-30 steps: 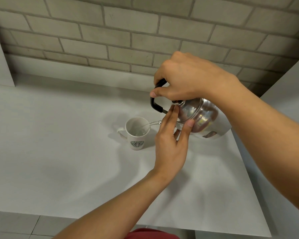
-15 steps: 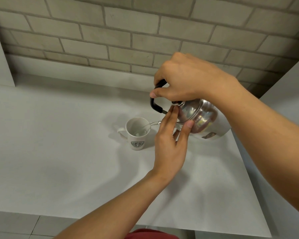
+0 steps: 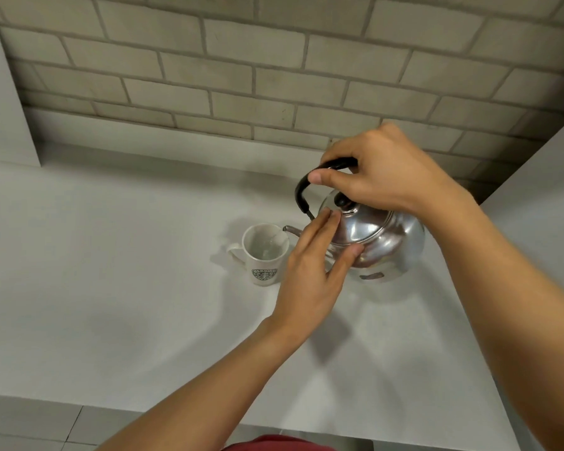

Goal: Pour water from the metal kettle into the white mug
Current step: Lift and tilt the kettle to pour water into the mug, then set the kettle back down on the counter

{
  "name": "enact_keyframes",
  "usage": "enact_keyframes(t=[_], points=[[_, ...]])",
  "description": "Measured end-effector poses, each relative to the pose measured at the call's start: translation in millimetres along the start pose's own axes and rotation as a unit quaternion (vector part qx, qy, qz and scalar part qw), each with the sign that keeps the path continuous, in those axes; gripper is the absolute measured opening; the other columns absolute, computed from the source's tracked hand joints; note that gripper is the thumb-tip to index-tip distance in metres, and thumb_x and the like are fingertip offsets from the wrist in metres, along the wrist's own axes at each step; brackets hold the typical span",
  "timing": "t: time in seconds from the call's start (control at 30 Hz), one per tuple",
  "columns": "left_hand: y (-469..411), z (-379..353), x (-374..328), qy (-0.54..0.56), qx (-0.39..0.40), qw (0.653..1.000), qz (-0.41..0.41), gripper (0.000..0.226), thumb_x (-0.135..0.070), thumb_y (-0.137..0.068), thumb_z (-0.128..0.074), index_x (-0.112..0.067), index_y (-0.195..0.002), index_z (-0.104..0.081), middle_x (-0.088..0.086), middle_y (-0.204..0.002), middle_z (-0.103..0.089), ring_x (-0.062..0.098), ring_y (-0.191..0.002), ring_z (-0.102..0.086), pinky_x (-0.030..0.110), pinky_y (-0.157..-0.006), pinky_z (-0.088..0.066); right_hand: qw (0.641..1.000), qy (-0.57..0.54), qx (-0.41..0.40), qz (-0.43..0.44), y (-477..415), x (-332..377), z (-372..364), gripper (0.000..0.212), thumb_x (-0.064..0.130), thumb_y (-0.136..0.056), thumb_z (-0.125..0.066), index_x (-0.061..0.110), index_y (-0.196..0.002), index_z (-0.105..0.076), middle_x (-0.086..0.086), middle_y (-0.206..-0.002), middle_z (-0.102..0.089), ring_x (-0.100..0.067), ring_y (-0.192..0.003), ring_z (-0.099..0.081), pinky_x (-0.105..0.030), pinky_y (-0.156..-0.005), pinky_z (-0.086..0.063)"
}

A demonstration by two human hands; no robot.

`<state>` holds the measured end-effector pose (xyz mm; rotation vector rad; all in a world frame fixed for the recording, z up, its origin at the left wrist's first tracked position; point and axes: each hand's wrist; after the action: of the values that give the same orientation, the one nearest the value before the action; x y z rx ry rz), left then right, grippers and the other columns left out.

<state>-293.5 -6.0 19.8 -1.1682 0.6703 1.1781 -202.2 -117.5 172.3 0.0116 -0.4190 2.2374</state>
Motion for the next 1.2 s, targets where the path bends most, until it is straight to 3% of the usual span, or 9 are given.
enact_keyframes(t=[0.17,0.3,0.4,0.53,0.7,0.9,0.97,1.07,1.2], points=[[-3.2,19.1,0.4,-0.029,0.019,0.998,-0.043,0.039,-0.046,-0.100,-0.063,-0.028,-0.134,-0.064,-0.009,-0.147,-0.055,-0.001,-0.138,-0.047,0.016,-0.111,-0.038,0.991,-0.087,-0.095,-0.046,26.6,-19.5,-14.2,0.036,0.058,-0.094,-0.066,0.027,-0.101,-0.082,0.006,-0.080,-0.079,-0.015,-0.071,-0.069,-0.039,-0.072,-0.055],[-15.1,37.7,-4.7,-0.002,-0.073,0.995,-0.063,0.015,-0.039,-0.101,-0.065,-0.025,-0.099,-0.059,-0.011,-0.103,-0.059,0.011,-0.099,-0.063,0.035,-0.075,-0.058,0.967,-0.161,-0.179,-0.079,46.2,-32.3,-24.4,0.027,0.054,-0.092,-0.071,0.030,-0.101,-0.082,0.011,-0.086,-0.080,-0.018,-0.079,-0.074,-0.038,-0.073,-0.057],[-36.6,44.6,-14.9,-0.020,-0.067,0.996,-0.062,0.022,-0.040,-0.102,-0.063,-0.030,-0.117,-0.051,-0.009,-0.118,-0.056,0.007,-0.107,-0.060,0.023,-0.074,-0.057,0.949,-0.207,-0.216,-0.101,58.6,-38.7,-31.0,0.020,0.048,-0.092,-0.074,0.031,-0.099,-0.082,0.019,-0.093,-0.078,-0.009,-0.083,-0.075,-0.024,-0.071,-0.057],[-66.5,44.5,-26.4,-0.092,0.069,0.989,-0.090,0.048,-0.042,-0.107,-0.052,-0.031,-0.152,-0.042,-0.008,-0.144,-0.051,0.008,-0.126,-0.056,0.025,-0.097,-0.049,0.935,-0.230,-0.244,-0.114,68.8,-42.3,-38.6,0.016,0.043,-0.092,-0.076,0.030,-0.097,-0.082,0.021,-0.098,-0.077,-0.005,-0.081,-0.075,-0.018,-0.070,-0.055],[-92.0,38.1,-26.3,-0.127,0.112,0.980,-0.106,0.038,-0.027,-0.108,-0.052,-0.021,-0.145,-0.058,-0.001,-0.124,-0.068,0.008,-0.095,-0.060,0.017,-0.089,-0.045,0.930,-0.241,-0.241,-0.140,66.2,-59.1,-49.7,0.017,0.041,-0.092,-0.076,0.025,-0.097,-0.082,0.017,-0.090,-0.079,-0.007,-0.077,-0.074,-0.023,-0.070,-0.056],[-140.9,29.5,-3.8,-0.174,0.092,0.972,-0.125,0.031,-0.025,-0.109,-0.049,-0.021,-0.136,-0.063,0.000,-0.100,-0.071,0.015,-0.086,-0.063,0.028,-0.080,-0.048,0.957,-0.203,-0.168,-0.122,44.5,-108.7,-69.7,0.035,0.044,-0.104,-0.056,0.025,-0.131,-0.069,0.015,-0.118,-0.070,0.013,-0.106,-0.059,-0.005,-0.090,-0.040],[-213.3,9.6,27.0,-0.178,0.076,0.977,-0.091,0.031,-0.022,-0.109,-0.050,-0.021,-0.138,-0.062,0.002,-0.095,-0.071,0.016,-0.080,-0.064,0.034,-0.079,-0.054,0.955,-0.205,-0.152,-0.153,-3.1,-169.6,-91.5,0.043,0.047,-0.108,-0.046,0.026,-0.144,-0.058,0.010,-0.131,-0.064,0.005,-0.116,-0.056,-0.007,-0.096,-0.037],[-232.8,10.0,50.4,-0.159,0.069,0.981,-0.090,0.037,-0.015,-0.108,-0.050,-0.024,-0.144,-0.059,0.008,-0.097,-0.071,0.024,-0.087,-0.072,0.041,-0.084,-0.058,0.960,-0.179,-0.142,-0.161,-12.6,-188.6,-110.9,0.042,0.044,-0.110,-0.038,0.028,-0.146,-0.052,0.003,-0.135,-0.064,-0.010,-0.120,-0.057,-0.019,-0.094,-0.039],[-261.4,-6.1,84.0,-0.138,0.105,0.984,-0.050,0.043,-0.016,-0.109,-0.048,-0.036,-0.146,-0.055,0.013,-0.103,-0.068,0.022,-0.101,-0.072,0.047,-0.089,-0.059,0.952,-0.194,-0.117,-0.205,-30.1,-213.9,-135.3,0.037,0.047,-0.105,-0.037,0.037,-0.137,-0.051,0.004,-0.129,-0.067,-0.010,-0.106,-0.060,-0.018,-0.086,-0.041]])
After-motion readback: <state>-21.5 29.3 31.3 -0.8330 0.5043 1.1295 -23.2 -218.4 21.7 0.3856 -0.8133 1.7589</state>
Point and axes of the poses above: each hand's wrist, its own y-axis away from the middle knuckle, its own z-axis out of the back of the hand, x = y × z
